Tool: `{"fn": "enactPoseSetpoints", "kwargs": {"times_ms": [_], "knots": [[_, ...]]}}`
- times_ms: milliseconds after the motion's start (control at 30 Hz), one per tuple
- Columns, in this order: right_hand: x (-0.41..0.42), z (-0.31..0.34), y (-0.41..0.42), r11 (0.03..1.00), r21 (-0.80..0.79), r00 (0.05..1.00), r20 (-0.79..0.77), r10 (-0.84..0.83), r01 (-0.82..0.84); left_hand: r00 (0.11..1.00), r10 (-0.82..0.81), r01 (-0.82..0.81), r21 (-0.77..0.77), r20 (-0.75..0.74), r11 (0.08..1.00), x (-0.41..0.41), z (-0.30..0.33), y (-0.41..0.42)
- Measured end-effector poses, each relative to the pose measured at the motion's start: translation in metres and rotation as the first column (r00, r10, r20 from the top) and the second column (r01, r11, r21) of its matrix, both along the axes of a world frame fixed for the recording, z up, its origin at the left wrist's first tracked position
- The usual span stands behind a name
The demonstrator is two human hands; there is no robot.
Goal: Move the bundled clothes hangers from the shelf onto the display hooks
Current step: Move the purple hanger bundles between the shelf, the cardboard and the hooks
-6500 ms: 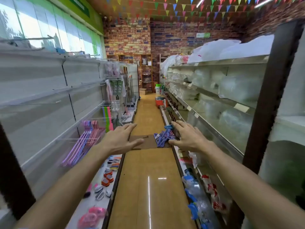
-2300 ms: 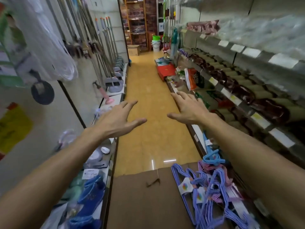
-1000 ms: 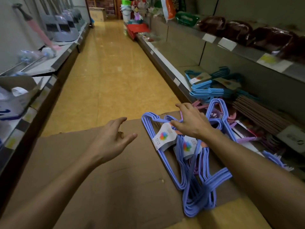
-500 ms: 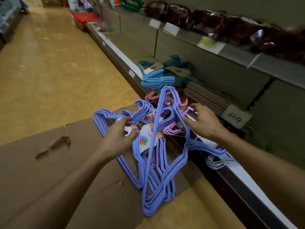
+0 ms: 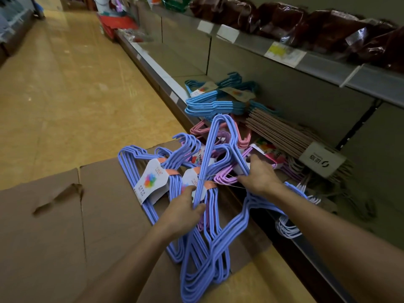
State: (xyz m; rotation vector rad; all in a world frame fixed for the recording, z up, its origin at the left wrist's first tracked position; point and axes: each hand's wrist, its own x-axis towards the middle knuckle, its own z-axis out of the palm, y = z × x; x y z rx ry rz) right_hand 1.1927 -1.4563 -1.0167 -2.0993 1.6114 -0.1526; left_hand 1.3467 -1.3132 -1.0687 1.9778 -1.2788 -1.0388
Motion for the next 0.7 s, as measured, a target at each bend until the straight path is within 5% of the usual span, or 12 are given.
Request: {"fn": "enactPoseSetpoints", "kwargs": {"times_ms": [700], "knots": [[-0.004,0.037,0.030,0.990,-0.129,0.985,0.173,-0.028,0.051,0.897,0.160,-0.202,-0.061,-0.411,0.977,-0.016,0.007,0.017]]}}
